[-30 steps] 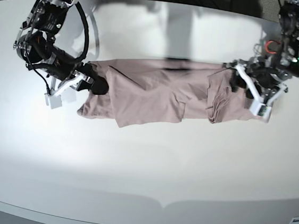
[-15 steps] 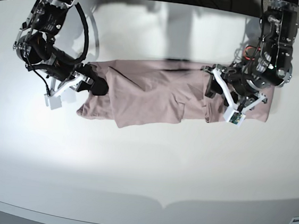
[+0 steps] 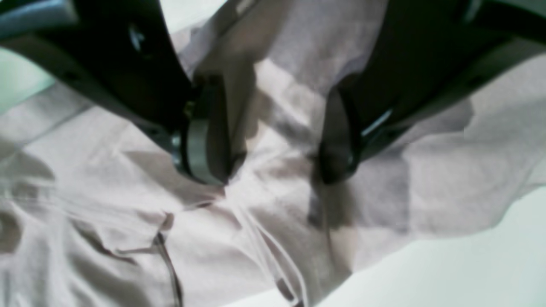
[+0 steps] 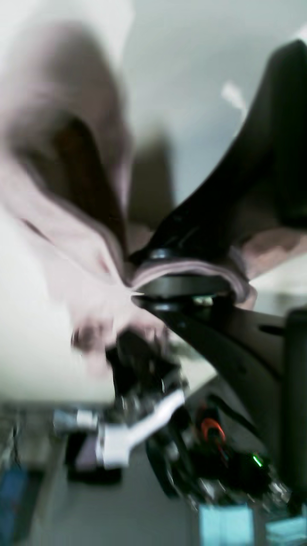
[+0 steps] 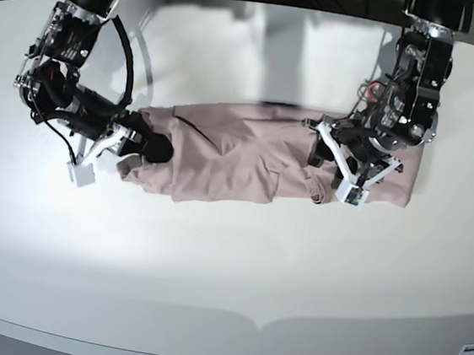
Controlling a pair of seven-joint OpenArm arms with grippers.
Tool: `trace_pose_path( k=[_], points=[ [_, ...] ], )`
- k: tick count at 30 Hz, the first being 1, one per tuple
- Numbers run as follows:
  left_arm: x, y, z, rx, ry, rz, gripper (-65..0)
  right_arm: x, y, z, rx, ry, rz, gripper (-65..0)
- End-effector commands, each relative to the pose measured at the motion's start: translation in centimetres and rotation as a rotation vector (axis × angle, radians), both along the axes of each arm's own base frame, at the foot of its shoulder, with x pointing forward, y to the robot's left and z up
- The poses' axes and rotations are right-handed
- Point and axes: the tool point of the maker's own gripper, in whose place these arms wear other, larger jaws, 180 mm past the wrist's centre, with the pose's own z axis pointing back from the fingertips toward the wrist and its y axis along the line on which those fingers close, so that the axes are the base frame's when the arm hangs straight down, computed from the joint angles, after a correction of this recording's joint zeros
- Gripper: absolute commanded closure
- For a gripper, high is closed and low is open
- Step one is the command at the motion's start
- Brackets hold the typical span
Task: Fold the T-shirt properly
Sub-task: 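Push both ends of the strip inward toward each other with both grippers, then fold the right gripper's end over toward the left gripper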
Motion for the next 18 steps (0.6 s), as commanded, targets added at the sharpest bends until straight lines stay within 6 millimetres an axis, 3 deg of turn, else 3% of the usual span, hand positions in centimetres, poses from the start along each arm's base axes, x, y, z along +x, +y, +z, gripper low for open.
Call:
trace_pose_path(
  k=[1, 6, 10, 15, 18],
  points=[
    [-0.2, -0.4, 0.1, 0.013, 0.033, -0.027, -33.5, 1.2, 0.1, 2.1, 0.023, -0.069, 0.009, 0.0],
    [1.1, -0.1, 3.0, 0.066, 0.011, -0.058, -33.5, 2.6, 0.3, 3.5, 0.031, -0.113, 0.017, 0.0],
    [1.9, 0.0, 7.2, 0.092, -0.09, -0.079, -33.5, 3.2, 1.2, 4.2, 0.032, -0.134, 0.044, 0.0],
    [1.6, 1.2, 12.6, 0.181, -0.212, -0.102, -33.5, 3.2, 4.2, 4.5, 0.024, -0.145, 0.147, 0.0],
    [1.1, 3.5, 13.7, 0.281, -0.266, -0.047, -33.5, 3.0, 6.2, 5.3, 0.015, -0.176, 0.207, 0.0]
  ],
)
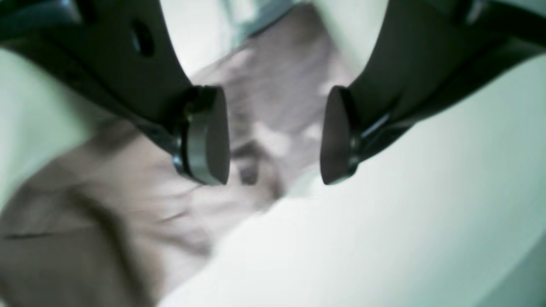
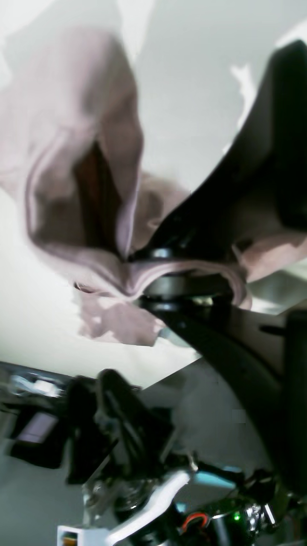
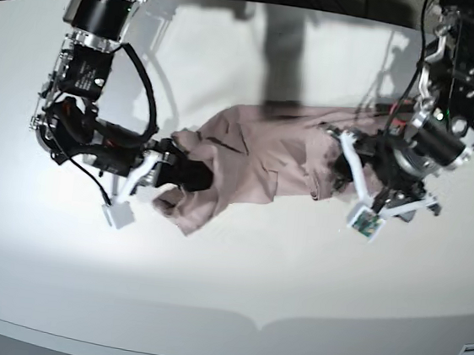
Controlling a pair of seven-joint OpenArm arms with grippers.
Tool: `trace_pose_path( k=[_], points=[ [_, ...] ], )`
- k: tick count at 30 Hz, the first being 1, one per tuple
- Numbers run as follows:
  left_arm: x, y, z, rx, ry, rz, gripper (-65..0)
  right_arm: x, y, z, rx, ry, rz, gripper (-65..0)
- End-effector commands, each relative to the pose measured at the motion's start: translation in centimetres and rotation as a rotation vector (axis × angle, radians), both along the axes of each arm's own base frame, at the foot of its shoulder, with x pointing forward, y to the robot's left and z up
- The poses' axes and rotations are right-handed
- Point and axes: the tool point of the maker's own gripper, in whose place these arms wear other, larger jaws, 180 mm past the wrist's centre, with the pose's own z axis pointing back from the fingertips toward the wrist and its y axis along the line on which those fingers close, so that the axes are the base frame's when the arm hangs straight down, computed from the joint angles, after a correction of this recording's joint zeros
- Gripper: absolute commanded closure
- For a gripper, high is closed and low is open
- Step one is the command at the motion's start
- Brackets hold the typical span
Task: Fold the T-shirt properly
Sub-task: 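Fold the right gripper's end over toward the left gripper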
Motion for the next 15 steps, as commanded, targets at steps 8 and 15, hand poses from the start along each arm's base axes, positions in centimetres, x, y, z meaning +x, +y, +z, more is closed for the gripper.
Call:
trace_pose_path(
  k=[8, 15],
  points=[
    [0.6, 5.5, 3.3, 0.169, -0.163, 0.167, -33.5, 0.9, 6.5, 4.6, 0.046, -0.167, 0.104, 0.0],
    [1.0, 6.6, 4.9, 0.232, -0.235, 0.199, -33.5, -0.3, 12.8, 5.3, 0.057, -0.174, 0.216, 0.0]
  ],
)
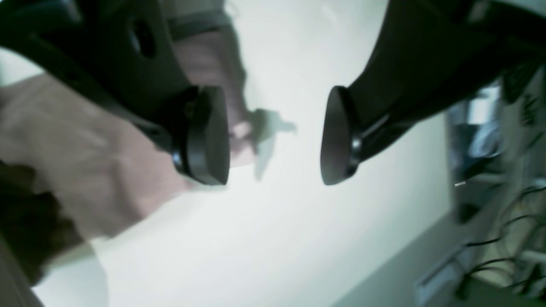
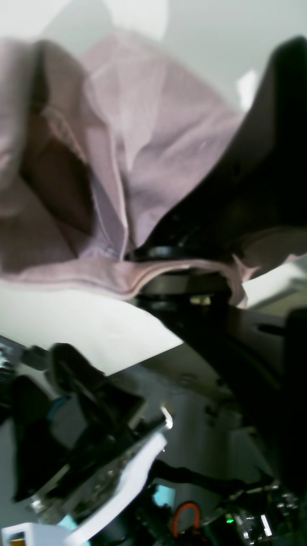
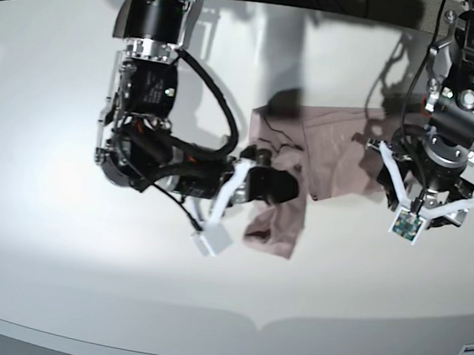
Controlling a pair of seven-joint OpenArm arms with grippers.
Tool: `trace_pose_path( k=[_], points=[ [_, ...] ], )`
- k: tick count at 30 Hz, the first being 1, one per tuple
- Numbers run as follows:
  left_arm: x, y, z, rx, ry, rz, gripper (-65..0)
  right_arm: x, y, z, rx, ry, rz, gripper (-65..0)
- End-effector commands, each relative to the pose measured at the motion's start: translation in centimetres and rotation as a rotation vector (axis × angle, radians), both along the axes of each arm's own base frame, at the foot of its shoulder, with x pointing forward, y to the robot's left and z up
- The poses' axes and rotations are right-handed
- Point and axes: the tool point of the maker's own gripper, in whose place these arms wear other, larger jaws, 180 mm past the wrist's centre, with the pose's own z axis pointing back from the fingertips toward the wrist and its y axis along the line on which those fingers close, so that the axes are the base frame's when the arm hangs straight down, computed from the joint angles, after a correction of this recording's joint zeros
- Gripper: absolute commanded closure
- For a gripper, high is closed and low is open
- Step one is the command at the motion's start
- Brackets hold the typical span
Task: Fold the T-shirt properly
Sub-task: 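Fold the right gripper's end over toward the left gripper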
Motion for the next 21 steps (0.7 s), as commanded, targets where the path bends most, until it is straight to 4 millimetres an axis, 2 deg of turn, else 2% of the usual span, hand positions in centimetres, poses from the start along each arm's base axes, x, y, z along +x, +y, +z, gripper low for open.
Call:
trace_pose_path(
  k=[1, 6, 10, 21],
  points=[
    [0.6, 0.4, 1.5, 0.02, -0.06, 0.006, -33.5, 0.5, 1.2, 2.4, 0.06, -0.062, 0.017, 0.0],
    [0.8, 2.2, 2.4, 0.074, -0.11, 0.088, -33.5, -0.9, 3.9, 2.1, 0.013, -0.085, 0.115, 0.0],
    [0.8, 2.8, 2.6, 0.103, -0.115, 0.088, -33.5, -1.4, 5.5, 1.8, -0.03, -0.126, 0.145, 0.0],
    [0.8, 2.8, 2.6, 0.103, -0.115, 0.088, -33.5, -0.4, 6.1, 1.5, -0.083, -0.196, 0.104, 0.0]
  ],
)
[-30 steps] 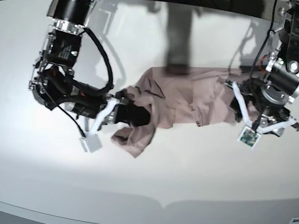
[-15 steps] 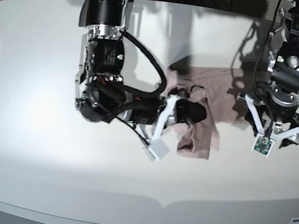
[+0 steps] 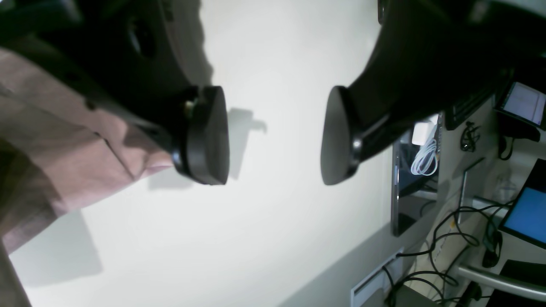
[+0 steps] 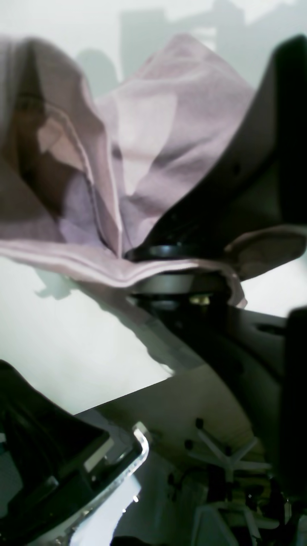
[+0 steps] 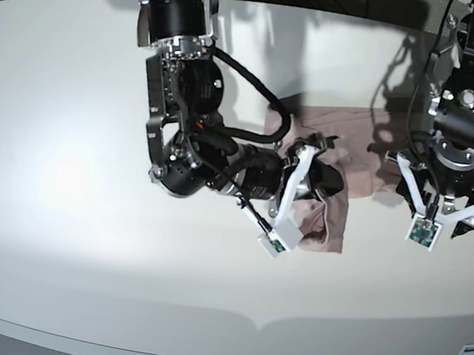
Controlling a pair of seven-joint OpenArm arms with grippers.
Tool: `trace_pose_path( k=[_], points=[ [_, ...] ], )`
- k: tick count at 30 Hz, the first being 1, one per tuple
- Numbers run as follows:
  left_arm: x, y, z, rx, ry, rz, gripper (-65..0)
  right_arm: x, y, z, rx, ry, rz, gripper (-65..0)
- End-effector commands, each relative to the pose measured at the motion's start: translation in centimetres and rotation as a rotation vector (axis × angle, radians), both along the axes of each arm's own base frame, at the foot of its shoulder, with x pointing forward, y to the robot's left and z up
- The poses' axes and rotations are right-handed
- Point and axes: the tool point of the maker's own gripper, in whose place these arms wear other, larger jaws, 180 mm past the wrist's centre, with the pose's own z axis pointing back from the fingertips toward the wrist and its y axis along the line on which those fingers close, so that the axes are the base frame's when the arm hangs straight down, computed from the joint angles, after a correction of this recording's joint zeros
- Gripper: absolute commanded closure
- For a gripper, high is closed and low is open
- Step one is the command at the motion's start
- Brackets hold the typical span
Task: Fold the T-shirt properly
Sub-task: 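Fold the right gripper's end over toward the left gripper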
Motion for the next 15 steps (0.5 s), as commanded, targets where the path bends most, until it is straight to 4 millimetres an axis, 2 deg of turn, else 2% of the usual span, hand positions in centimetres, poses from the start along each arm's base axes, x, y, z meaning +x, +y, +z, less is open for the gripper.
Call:
trace_pose_path(
  k=[1, 6, 15],
  points=[
    [0.5, 0.1, 1.3, 0.008, -0.051, -0.005, -33.5, 0.7, 0.6, 2.0, 0.053, -0.051, 0.0, 0.0],
    [0.4, 0.0, 1.3, 0.004, -0.05, -0.004, -33.5, 0.8, 0.7, 0.8, 0.0, -0.051, -0.001, 0.0],
    [0.4, 0.0, 1.3, 0.004, -0.05, -0.004, -33.5, -1.4, 4.7, -3.9, -0.071, -0.04, 0.092, 0.0]
  ],
)
